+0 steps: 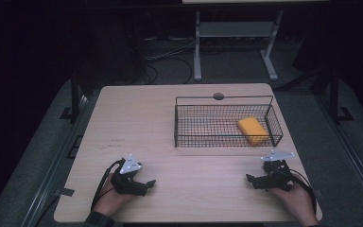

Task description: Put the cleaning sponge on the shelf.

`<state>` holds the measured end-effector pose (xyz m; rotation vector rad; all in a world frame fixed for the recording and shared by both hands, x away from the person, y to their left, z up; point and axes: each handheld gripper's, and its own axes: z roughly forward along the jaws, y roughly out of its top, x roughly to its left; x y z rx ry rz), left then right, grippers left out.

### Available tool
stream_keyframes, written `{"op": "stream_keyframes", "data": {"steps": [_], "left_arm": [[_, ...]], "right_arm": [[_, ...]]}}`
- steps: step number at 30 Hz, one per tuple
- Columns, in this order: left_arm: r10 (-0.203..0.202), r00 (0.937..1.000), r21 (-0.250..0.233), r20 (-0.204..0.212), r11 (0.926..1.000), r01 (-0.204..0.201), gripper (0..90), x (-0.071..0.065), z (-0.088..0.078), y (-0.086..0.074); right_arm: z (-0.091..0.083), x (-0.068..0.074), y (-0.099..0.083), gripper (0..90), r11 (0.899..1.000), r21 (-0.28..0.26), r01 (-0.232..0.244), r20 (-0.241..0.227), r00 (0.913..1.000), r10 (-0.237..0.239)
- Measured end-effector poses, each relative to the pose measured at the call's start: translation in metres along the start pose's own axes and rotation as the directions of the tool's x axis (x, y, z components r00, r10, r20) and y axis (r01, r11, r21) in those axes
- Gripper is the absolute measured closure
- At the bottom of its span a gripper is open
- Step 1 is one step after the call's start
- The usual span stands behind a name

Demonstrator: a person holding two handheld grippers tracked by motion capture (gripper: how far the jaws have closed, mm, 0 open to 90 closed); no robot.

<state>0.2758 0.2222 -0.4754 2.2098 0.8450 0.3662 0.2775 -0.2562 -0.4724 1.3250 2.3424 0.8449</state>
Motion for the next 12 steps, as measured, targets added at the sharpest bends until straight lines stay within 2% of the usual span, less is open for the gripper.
{"op": "stream_keyframes", "data": {"steps": [8,12], "left_arm": [[-0.001,1.0,0.0,0.0,1.0,0.001,13.0,-0.0001,0.0,0.0],[-0.001,1.0,0.0,0.0,1.0,0.001,13.0,-0.0001,0.0,0.0]], "right_arm": [[0.0004,-0.0018,-0.006,7.8,0.999,-0.038,-0.007,-0.016,0.9998,0.007],[0.0023,-0.0031,-0.0075,3.6,0.998,-0.055,-0.002,-0.019,0.9998,0.001]]}}
